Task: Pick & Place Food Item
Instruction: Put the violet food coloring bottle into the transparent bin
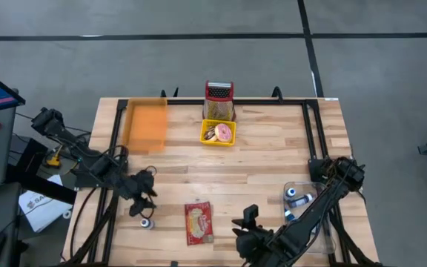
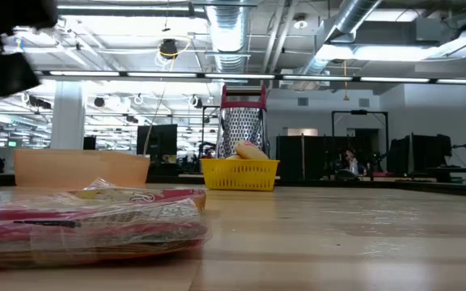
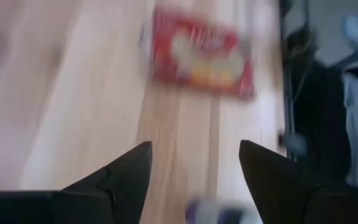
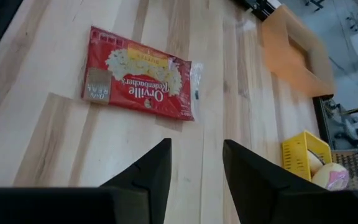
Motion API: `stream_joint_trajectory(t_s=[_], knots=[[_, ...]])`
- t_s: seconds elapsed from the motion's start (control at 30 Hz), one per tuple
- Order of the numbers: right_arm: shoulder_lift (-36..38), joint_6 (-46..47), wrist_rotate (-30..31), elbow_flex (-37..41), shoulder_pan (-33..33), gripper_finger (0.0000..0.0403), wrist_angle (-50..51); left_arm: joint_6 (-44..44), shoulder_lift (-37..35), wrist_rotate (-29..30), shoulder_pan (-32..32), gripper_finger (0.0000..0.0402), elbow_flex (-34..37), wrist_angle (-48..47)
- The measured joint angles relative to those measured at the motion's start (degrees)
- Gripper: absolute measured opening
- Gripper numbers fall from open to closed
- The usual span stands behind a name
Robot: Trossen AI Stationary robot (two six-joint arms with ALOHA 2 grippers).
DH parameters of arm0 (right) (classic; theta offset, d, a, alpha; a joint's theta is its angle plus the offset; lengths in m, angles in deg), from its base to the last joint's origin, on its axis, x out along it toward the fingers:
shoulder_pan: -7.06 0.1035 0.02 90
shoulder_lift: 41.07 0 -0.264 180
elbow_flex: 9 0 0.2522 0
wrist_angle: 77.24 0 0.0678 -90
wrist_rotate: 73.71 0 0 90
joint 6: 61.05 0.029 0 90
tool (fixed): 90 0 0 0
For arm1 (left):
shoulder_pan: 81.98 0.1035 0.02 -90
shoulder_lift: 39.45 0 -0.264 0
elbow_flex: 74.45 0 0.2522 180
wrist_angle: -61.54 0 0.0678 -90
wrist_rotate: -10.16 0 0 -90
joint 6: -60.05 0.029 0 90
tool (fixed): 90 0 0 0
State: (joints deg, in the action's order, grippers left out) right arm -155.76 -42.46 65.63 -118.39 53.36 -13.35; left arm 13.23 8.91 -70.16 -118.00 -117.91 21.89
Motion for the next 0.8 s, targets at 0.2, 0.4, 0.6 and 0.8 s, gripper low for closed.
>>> stream_joint_trajectory(t_s=[0.2, 0.4, 0.6, 0.8], knots=[[2.9, 0.9, 0.2, 0.0, -0.4, 0.0134, 0.2, -10.7, 0.0, -8.0, -2.4, 0.0239, -0.9, -6.3], [4.7, 0.9, 0.2, 0.0, -0.5, 0.0133, 0.0, -17.3, 0.0, -10.1, -3.6, 0.0239, -3.3, -19.3], [4.8, 2.3, 0.2, 0.0, 0.0, 0.0133, 0.4, -21.0, 0.1, -13.2, -5.2, 0.0239, -3.5, -20.8], [4.8, 2.7, 0.2, 0.0, 0.3, 0.0133, 0.4, -28.9, 2.1, -17.4, -8.4, 0.0239, -3.4, -21.2]])
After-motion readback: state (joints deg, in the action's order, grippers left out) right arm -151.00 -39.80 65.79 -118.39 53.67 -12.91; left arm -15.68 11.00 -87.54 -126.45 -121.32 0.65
